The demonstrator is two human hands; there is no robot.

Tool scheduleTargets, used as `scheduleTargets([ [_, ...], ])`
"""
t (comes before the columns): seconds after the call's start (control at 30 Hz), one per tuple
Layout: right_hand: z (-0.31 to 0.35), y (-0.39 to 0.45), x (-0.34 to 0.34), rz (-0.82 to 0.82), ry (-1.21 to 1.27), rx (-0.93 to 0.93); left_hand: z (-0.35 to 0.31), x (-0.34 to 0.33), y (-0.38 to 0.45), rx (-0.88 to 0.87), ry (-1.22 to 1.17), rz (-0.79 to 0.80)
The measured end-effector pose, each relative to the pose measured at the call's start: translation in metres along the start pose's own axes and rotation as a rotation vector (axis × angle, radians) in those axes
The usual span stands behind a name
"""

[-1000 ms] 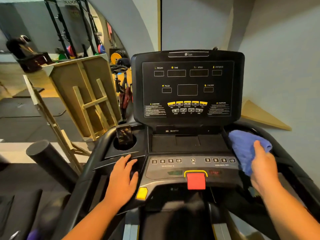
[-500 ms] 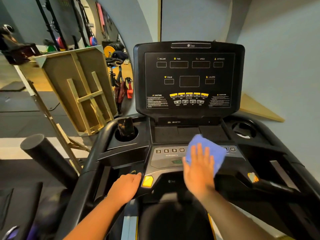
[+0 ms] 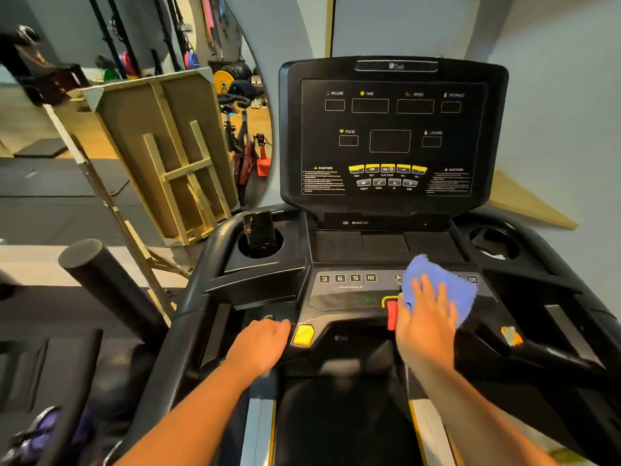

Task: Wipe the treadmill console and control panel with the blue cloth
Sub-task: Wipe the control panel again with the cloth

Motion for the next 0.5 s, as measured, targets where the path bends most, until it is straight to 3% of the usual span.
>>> scheduleTargets([
  [0.07,0.051,-0.005,-0.02,0.028,-0.064,0.074,-0.001,0.001,-0.002,0.015,-0.055,0.0],
  [0.17,0.104,-0.025,-0.051,0.151,-0.079,0.5,-0.003,0.001,-0.008,0.035,-0.072,-0.01],
  [0.3,0.084,-0.027,-0.035,0.366,-0.06,0.924,-0.001,0.001,-0.008,0.052,-0.077,-0.022],
  [0.4,0.016,-0.013,-0.013,0.357,0.11,0.833,0.001,0.0,-0.006,0.028,-0.043,-0.031],
  [0.5,-0.05,0.001,0.013,0.165,0.1,0.492,0.003,-0.002,-0.004,0.007,-0.026,-0.052],
])
Point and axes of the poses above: each hand's wrist, its own y-axis towards the middle knuckle, its own x-axis out of the back of the hand, z = x × y, the point moved 1 cm from there along y, towards the middle knuckle, and after that the axes turned 6 degrees about x, right-handed, at the moved point
